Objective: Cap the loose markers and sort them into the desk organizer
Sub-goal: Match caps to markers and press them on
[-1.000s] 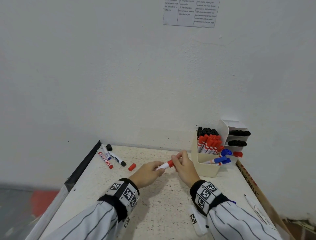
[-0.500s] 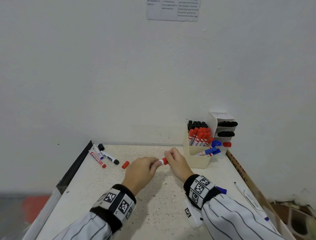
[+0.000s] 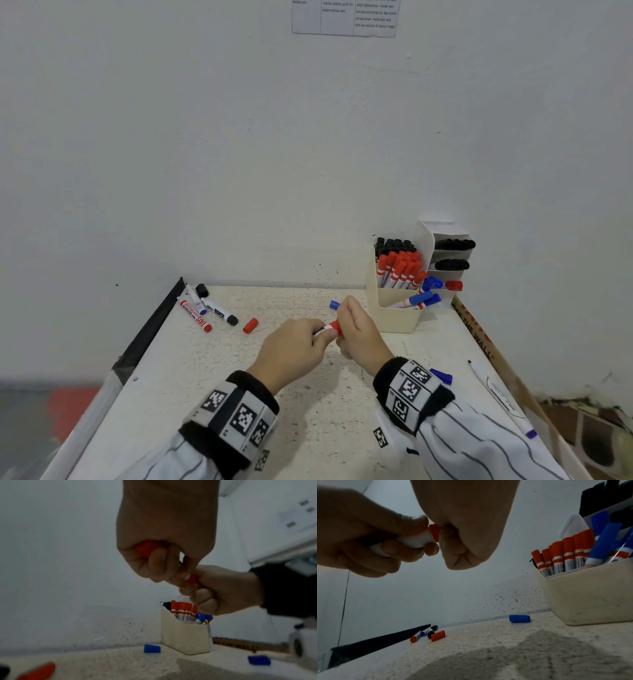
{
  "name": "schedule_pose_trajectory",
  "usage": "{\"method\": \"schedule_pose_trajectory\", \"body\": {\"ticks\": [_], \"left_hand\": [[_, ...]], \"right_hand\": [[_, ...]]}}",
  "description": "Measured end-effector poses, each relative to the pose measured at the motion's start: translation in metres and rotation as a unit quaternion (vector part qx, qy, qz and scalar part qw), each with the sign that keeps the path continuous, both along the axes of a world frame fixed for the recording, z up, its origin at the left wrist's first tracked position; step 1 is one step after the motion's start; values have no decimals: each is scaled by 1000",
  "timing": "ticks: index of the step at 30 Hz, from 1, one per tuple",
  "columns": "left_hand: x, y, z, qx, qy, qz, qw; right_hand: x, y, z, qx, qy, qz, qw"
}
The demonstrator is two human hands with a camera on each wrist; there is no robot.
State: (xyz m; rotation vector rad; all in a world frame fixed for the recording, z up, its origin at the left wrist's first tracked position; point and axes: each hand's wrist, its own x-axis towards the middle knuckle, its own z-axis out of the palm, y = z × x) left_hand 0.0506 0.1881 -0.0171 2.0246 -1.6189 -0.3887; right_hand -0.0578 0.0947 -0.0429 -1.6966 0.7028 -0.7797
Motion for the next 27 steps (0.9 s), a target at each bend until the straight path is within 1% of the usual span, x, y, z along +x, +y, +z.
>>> {"method": "schedule_pose_trajectory", "body": {"ticks": [1, 2, 3, 4, 6, 7, 8, 9, 11, 12, 13, 15, 19, 21, 24, 27], "left_hand": [[-1, 0, -1, -12, -61, 5, 998], [-2, 0, -2, -21, -80, 7, 997], [-3, 0, -3, -19, -64, 1, 998], [-3, 0, -3, -14, -21, -10, 1000], [-4, 0, 0, -4, 103, -19, 995], [-4, 1, 2, -2, 145, -19, 989], [-5, 2, 3, -3, 154, -18, 988], [-7, 2, 3, -8, 127, -18, 992], [-10, 2, 0, -23, 44, -10, 999], [-12, 2, -1, -29, 19, -3, 999], [-13, 1, -3, -33, 10, 2, 999], [-13, -1, -6, -33, 28, 1, 999], [-10, -8, -11, -34, 61, -4, 998], [-8, -12, -15, -32, 64, -9, 997], [-12, -20, -20, -36, 93, -24, 995], [-27, -32, -21, -53, 145, -50, 987]], "right_hand": [[0, 0, 0, 16, 2, 0, 1000], [-1, 0, 1, 21, 8, 1, 1000], [-1, 0, 1, 17, 11, 4, 1000], [-2, 0, 1, 5, 11, 8, 1000], [-4, 0, 3, -39, 15, 13, 999], [-5, 1, 3, -57, 16, 15, 998], [-6, 1, 4, -63, 14, 18, 998], [-6, 2, 4, -56, 10, 20, 998], [-7, 2, 5, -18, 8, 26, 999], [-8, 2, 5, 2, 11, 29, 1000], [-8, 2, 6, 19, 15, 32, 999], [-9, 1, 7, 29, 24, 41, 998], [-12, -2, 8, 4, 42, 55, 998], [-16, -5, 11, -27, 63, 63, 996], [-26, -14, 15, -102, 125, 63, 985], [-46, -30, 24, -113, 143, 53, 982]]}}
